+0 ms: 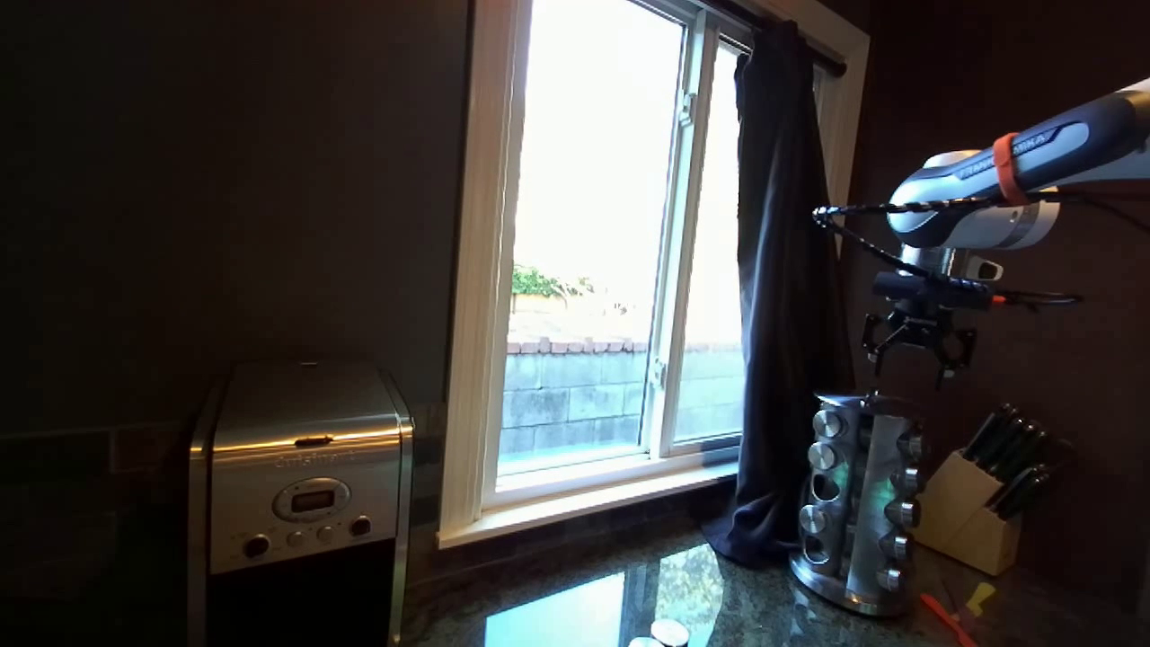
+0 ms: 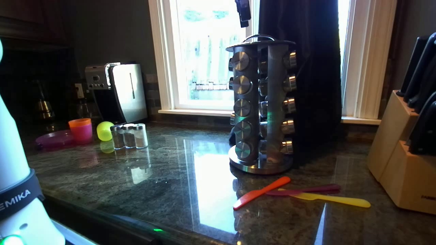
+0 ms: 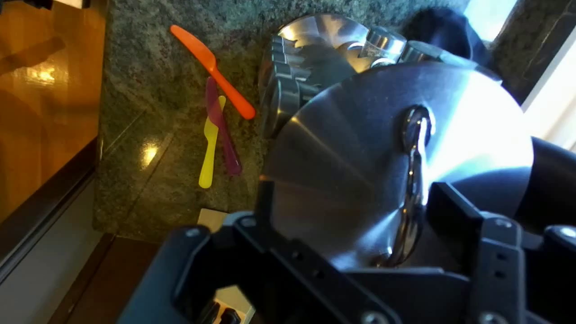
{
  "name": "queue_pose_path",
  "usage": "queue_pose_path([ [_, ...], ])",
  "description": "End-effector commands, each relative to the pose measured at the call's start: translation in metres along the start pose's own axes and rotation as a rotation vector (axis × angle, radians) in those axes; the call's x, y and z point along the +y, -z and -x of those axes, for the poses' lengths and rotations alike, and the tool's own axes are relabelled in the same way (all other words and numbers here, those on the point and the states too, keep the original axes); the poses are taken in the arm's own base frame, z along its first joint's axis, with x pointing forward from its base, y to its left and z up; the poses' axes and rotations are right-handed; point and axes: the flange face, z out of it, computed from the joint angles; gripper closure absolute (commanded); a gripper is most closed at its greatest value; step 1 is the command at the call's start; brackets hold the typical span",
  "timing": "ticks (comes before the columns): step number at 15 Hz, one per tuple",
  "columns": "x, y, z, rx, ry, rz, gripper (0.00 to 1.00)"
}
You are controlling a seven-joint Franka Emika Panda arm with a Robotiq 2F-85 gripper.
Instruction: Take a jar out of the jar stand
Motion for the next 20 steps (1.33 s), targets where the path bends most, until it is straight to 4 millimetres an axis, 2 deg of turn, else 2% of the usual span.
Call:
queue_pose_path([
  [1, -0.011, 0.0, -0.015, 0.002, -0.01, 0.002, 0.28],
  [2, -0.013, 0.0, -0.018, 0.0, -0.006, -0.001, 0.27],
  [3, -0.015, 0.0, -0.021, 0.0, -0.001, -0.005, 0.33],
  [8, -0.025, -0.004, -0.03, -0.02, 0.016, -0.02, 0.39],
  [15, -0.038, -0.01, -0.039, -0.043, 0.021, -0.045, 0.45],
  [20, -0.039, -0.019, -0.045, -0.056, 0.012, -0.038, 0.43],
])
